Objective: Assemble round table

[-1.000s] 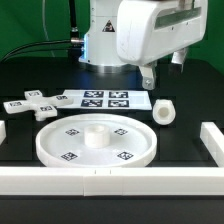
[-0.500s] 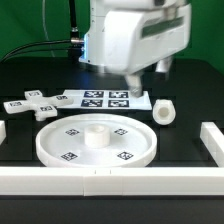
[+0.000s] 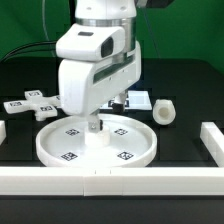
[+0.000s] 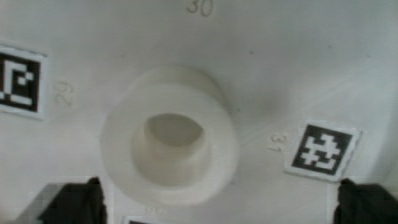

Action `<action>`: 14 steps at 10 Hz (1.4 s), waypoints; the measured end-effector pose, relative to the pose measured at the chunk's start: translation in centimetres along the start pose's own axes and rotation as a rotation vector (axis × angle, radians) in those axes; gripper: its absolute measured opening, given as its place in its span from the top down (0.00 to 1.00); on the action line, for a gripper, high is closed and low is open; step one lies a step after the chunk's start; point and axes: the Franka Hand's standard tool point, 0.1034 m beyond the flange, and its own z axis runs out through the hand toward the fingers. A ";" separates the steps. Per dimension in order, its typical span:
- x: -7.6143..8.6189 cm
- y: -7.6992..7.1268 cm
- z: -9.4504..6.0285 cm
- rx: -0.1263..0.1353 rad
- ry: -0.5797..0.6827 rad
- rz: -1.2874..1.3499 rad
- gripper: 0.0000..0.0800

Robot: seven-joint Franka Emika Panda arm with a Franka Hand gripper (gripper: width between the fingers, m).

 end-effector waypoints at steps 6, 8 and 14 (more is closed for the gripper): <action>-0.9 1.8 1.1 0.004 -0.004 -0.041 0.19; -1.0 2.0 2.1 0.011 -0.004 -0.039 0.19; -1.2 1.7 2.8 0.018 -0.005 -0.036 0.50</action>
Offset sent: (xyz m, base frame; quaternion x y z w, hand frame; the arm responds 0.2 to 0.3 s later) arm 0.0105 -0.0173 -0.0014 0.0122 -0.0086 -0.0368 0.9992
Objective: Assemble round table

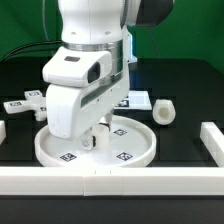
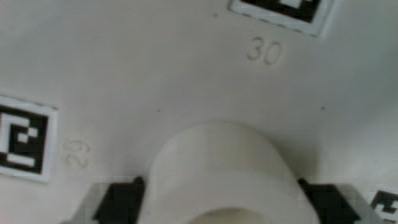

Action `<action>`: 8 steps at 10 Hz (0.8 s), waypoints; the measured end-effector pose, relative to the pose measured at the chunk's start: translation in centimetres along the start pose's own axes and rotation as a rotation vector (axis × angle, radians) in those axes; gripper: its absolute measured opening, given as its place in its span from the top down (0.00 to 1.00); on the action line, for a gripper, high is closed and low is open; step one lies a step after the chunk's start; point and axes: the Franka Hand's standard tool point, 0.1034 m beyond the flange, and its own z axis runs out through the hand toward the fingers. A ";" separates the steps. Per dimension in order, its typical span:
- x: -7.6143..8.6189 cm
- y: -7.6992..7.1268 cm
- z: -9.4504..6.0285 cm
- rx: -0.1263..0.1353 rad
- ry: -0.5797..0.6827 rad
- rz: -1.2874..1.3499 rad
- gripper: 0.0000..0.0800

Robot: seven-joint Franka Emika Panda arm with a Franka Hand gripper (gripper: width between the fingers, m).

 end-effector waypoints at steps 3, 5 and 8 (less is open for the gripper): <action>0.0 0.0 0.0 0.000 0.000 0.000 0.50; 0.0 0.0 0.0 0.000 0.000 0.000 0.50; 1.4 0.1 0.0 0.005 0.004 -0.020 0.50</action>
Offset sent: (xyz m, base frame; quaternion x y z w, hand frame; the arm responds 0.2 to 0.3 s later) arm 0.0000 0.0000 0.0000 0.0000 0.0000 0.0000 1.0000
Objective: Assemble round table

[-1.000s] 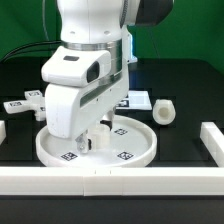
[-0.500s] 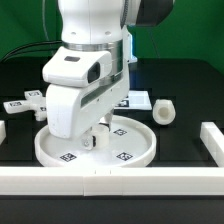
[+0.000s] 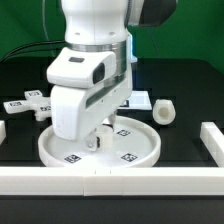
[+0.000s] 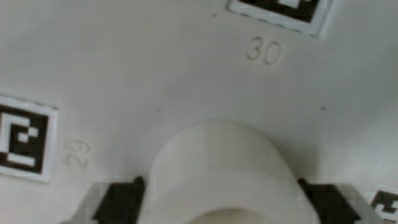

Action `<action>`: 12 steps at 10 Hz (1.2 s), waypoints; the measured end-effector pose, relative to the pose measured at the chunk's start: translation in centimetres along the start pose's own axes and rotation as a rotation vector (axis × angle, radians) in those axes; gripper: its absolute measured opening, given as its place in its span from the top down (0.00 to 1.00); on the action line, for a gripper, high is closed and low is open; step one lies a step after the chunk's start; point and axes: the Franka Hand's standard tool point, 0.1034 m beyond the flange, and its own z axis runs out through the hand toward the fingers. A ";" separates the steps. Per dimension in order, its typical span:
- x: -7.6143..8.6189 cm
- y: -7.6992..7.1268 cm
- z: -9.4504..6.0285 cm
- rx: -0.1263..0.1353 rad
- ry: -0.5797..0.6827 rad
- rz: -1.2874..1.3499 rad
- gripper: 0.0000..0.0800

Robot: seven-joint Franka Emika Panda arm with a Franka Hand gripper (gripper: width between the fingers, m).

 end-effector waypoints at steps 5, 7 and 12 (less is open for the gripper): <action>2.9 -0.6 0.0 0.012 0.004 0.008 0.49; 4.2 -1.1 0.1 0.014 0.005 0.028 0.49; 6.6 -2.2 0.1 0.020 0.001 0.070 0.49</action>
Offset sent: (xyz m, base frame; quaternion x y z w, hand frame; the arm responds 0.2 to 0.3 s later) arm 0.0151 0.0305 -0.0010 0.0158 0.0025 0.0234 0.9996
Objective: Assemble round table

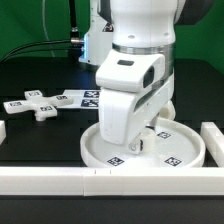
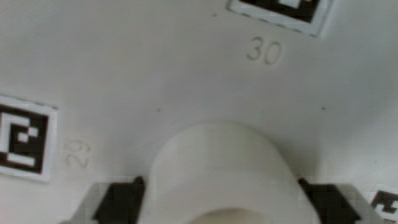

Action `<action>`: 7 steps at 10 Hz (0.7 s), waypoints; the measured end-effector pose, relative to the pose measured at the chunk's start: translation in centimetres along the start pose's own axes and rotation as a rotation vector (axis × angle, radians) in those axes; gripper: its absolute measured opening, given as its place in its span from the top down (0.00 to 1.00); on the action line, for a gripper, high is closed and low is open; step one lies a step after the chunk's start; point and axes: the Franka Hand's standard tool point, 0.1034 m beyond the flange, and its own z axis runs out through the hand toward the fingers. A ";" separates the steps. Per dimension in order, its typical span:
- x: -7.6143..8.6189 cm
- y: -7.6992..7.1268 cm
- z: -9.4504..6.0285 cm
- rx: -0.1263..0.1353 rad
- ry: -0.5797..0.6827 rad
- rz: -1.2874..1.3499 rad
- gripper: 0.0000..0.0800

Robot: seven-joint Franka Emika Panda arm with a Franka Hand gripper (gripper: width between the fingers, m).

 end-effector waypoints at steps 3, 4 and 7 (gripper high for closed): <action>0.4 -0.2 0.0 0.000 0.000 -0.002 0.49; 0.4 -0.2 0.0 0.000 0.000 -0.002 0.49; 0.4 -0.2 0.0 0.000 0.000 -0.002 0.25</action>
Offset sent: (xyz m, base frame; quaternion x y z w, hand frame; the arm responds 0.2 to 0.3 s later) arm 0.0000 0.0000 0.0000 0.0000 0.0000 0.0000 1.0000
